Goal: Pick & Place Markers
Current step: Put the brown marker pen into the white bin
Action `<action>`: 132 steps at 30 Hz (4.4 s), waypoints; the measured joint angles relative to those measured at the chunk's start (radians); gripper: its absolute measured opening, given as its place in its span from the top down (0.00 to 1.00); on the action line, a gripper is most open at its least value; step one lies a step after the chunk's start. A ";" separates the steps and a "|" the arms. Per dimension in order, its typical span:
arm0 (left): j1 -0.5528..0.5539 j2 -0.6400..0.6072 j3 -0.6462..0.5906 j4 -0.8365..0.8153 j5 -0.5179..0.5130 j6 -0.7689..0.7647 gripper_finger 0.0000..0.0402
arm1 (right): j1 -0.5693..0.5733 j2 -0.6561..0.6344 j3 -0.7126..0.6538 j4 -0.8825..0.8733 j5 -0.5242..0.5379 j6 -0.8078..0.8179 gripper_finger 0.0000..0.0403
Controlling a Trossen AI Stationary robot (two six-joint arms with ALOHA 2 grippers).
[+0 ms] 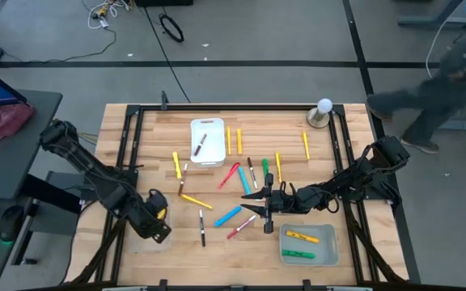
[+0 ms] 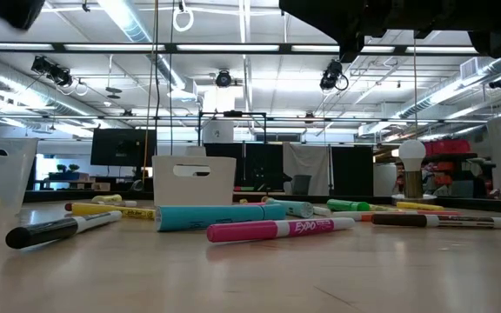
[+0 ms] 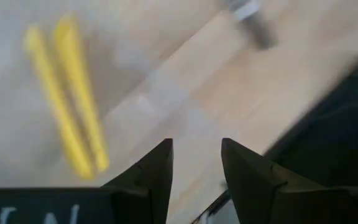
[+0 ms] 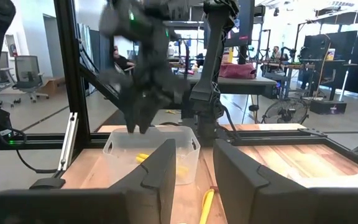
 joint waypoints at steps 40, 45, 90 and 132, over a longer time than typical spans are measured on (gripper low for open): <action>0.488 0.440 0.096 -0.222 -0.340 0.361 0.65 | -0.013 0.000 0.000 -0.060 0.000 0.068 0.73; 0.499 0.429 0.002 -0.113 -0.274 0.357 0.65 | -0.013 0.000 0.000 -0.067 0.000 0.081 0.73; 0.554 0.362 -0.076 0.519 -0.252 1.414 0.65 | -0.037 0.000 0.000 -0.082 0.000 0.121 0.73; 0.605 0.464 0.014 0.428 -0.106 1.580 0.93 | -0.040 0.000 0.000 -0.076 0.000 0.146 0.73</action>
